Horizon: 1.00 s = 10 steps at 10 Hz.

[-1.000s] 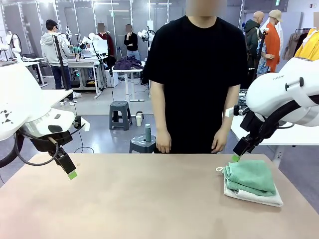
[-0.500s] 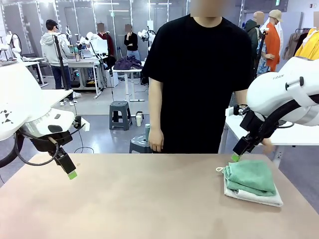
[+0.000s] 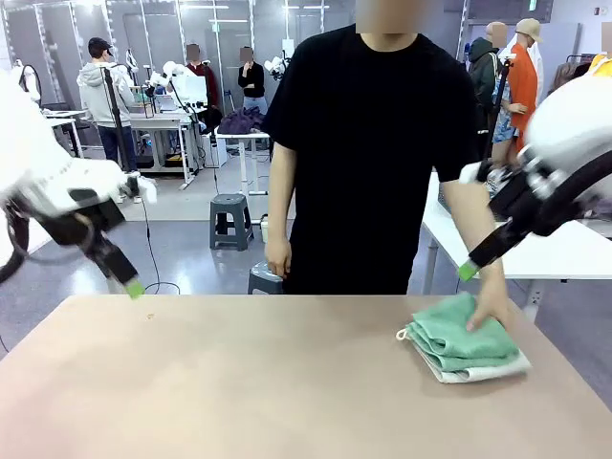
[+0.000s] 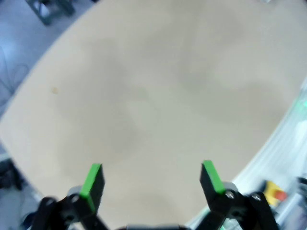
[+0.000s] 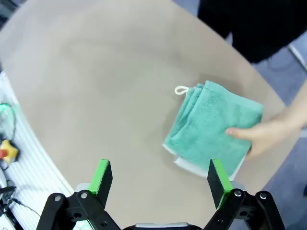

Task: Fold the towels and place them in the basket.
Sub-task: Stack the folded Towel with hook on the right side of the table.

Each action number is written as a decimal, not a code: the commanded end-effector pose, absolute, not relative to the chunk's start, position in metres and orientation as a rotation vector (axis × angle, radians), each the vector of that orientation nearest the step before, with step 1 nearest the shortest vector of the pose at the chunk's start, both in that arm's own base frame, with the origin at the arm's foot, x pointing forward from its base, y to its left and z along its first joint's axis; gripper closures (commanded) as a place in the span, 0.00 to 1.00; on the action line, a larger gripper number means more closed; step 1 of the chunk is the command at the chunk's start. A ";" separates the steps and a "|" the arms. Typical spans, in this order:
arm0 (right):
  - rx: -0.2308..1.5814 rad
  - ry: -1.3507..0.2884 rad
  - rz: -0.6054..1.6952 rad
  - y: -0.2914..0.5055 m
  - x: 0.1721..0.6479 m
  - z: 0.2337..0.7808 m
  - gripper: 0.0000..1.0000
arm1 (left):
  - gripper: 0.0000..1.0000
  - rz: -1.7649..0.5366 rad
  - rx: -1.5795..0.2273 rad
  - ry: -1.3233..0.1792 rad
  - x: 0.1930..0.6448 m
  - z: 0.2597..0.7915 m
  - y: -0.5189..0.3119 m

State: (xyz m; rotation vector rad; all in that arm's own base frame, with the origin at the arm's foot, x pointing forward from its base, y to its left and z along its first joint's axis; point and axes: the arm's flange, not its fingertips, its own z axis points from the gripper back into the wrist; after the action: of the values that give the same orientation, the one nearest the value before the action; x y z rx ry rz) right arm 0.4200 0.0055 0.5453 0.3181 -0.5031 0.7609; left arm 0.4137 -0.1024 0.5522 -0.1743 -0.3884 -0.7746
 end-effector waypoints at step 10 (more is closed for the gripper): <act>0.420 -0.634 0.857 -0.045 0.336 0.593 0.00 | 0.00 -0.734 -0.276 -0.544 0.377 0.614 -0.017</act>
State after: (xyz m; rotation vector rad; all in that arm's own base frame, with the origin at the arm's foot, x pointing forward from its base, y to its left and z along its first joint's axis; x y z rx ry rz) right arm 0.3343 -0.0472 0.5911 0.4179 -0.6331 0.8531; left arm 0.3738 -0.0155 0.6097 -0.2724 -0.5516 -0.7385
